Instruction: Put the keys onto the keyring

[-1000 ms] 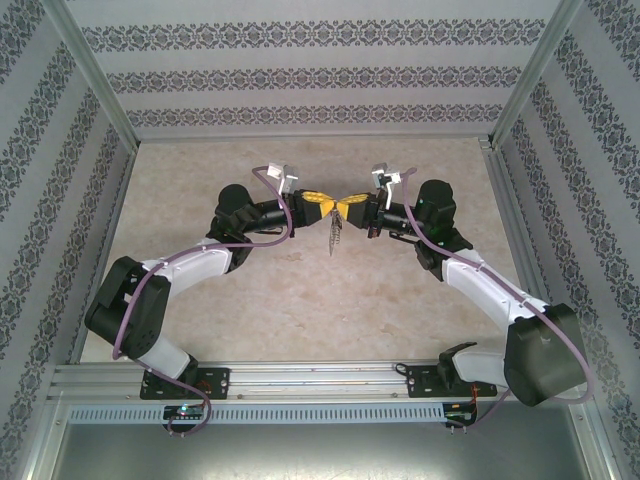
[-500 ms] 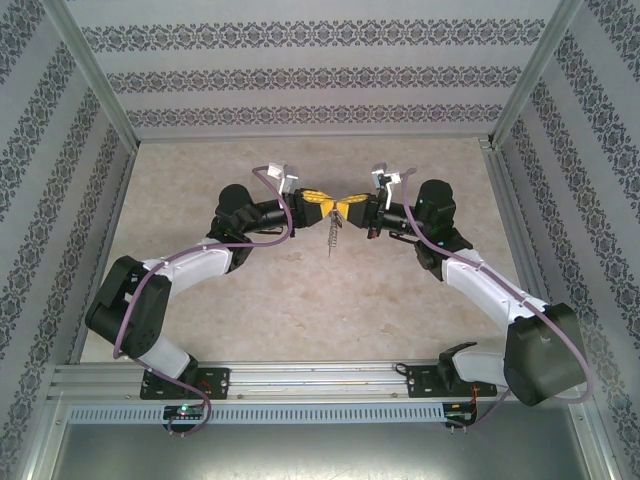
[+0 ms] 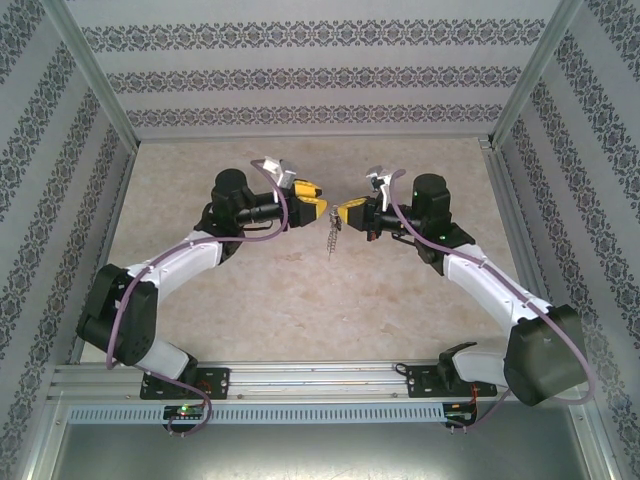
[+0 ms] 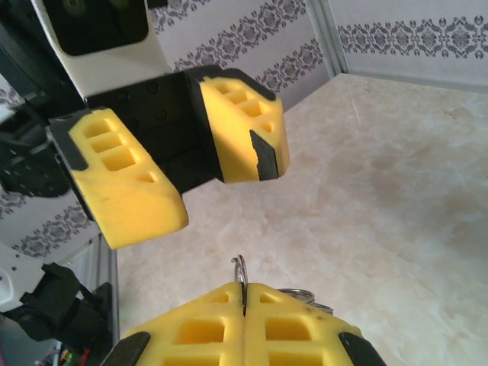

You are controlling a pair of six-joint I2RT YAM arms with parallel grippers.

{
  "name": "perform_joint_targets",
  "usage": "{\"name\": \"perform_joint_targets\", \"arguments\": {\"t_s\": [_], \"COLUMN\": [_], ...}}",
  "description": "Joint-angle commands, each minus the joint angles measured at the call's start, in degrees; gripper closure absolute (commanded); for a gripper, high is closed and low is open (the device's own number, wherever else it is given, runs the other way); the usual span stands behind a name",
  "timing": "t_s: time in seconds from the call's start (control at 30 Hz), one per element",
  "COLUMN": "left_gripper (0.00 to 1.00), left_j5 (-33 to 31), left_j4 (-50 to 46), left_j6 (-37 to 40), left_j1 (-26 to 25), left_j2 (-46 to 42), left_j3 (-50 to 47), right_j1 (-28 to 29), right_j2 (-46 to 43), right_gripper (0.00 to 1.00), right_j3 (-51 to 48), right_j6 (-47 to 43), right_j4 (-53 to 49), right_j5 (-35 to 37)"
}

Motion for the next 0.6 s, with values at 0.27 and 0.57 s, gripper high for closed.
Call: {"name": "perform_joint_targets", "arguments": {"t_s": [0.27,0.57], "left_gripper": [0.41,0.42], "left_j5": [3.77,7.82], "left_j4": [-32.51,-38.36], "left_j6": [21.69,23.79], "left_j1": [0.55,0.65], "left_j2": [-0.65,2.33], "left_j3": [10.19,13.08], "right_j1": [3.80,5.61], "right_j2": [0.33,-0.18], "right_gripper": [1.00,1.00], "right_j3": [7.48,9.39], "right_j6": [-17.96,-21.23], "right_j4": [-19.88,-23.72], "right_j5": [11.01,12.20]}}
